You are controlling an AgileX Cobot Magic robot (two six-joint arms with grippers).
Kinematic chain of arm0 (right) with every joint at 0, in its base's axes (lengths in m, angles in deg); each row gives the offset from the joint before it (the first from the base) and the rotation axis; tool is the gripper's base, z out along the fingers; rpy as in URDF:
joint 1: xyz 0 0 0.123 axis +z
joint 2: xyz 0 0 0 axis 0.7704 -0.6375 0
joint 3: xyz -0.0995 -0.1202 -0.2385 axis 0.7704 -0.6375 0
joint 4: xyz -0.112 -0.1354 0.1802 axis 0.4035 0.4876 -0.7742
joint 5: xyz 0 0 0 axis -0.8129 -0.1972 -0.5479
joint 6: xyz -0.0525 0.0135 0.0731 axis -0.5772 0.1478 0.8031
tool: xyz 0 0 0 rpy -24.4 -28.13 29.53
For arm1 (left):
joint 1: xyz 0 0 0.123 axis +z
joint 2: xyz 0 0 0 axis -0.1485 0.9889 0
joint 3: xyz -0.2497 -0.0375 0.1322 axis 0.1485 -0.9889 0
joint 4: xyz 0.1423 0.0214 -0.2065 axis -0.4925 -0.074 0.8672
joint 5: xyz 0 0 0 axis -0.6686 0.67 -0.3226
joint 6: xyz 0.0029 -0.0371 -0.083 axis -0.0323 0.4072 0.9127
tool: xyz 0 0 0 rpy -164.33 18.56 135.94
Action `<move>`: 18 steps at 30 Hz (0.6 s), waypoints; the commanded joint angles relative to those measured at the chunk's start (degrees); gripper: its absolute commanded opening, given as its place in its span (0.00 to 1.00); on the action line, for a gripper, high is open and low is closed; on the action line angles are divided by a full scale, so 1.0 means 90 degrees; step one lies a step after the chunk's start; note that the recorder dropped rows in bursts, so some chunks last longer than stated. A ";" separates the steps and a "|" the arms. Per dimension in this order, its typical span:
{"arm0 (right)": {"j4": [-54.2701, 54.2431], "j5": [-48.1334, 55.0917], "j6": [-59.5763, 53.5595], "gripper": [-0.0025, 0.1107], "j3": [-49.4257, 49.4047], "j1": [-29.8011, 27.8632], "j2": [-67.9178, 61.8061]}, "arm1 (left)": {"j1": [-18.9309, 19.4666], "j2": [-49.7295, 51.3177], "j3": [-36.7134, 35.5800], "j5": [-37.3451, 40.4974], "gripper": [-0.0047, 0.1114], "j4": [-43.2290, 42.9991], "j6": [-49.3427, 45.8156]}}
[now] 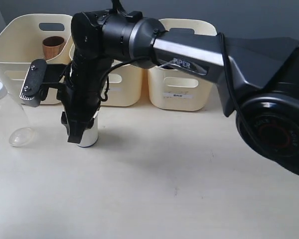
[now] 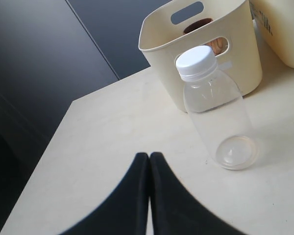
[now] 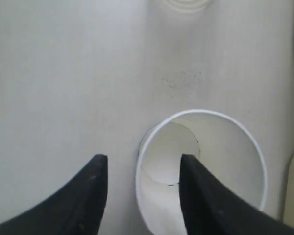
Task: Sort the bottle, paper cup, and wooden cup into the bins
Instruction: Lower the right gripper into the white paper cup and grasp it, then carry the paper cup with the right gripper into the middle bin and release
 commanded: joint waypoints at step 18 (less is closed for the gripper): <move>0.0616 -0.0207 0.0171 0.02 0.0598 -0.0101 0.1282 | -0.0034 -0.0021 -0.0010 -0.0037 0.04 0.0026 0.0038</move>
